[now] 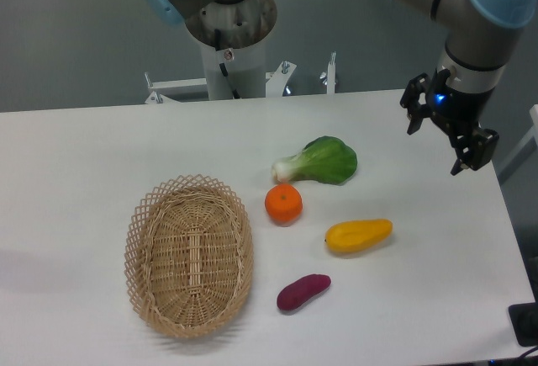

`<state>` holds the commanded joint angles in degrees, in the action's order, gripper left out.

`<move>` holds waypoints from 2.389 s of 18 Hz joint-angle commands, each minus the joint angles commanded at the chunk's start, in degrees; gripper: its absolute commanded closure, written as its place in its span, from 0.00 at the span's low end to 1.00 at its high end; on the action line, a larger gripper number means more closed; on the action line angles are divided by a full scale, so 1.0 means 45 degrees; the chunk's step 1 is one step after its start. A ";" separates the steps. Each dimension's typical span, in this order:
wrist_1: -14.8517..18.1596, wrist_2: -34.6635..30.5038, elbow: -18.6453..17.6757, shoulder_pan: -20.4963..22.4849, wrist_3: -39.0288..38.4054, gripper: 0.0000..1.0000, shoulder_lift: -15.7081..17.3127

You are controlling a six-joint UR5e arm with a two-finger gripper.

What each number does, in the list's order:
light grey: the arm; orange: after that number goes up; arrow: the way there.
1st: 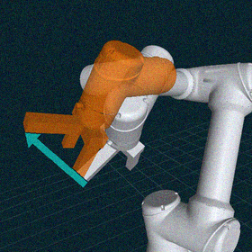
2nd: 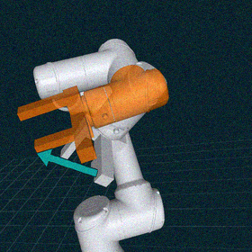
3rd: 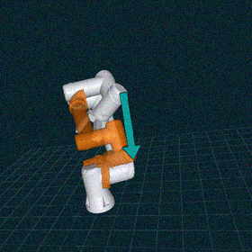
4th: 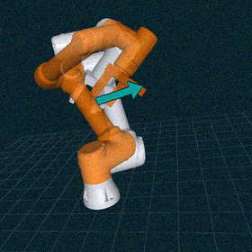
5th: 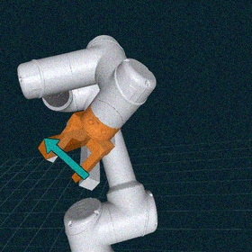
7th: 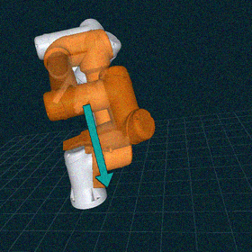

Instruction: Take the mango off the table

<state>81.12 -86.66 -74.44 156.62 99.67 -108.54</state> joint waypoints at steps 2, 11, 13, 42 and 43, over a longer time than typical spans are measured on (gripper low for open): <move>-0.0019 0.0058 -0.0078 0.0000 -0.0020 0.00 0.0000; -0.0058 0.0156 -0.0176 -0.0039 -0.0039 0.00 -0.0020; -0.0117 0.0156 -0.0234 -0.0039 -0.0020 0.00 -0.0039; -0.6914 -0.1250 -0.4863 -0.2070 -0.0527 0.00 -0.2050; -0.6914 -0.1269 -0.4863 -0.2070 -0.0605 0.00 -0.2128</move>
<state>50.01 -92.37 -96.33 147.30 96.95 -118.12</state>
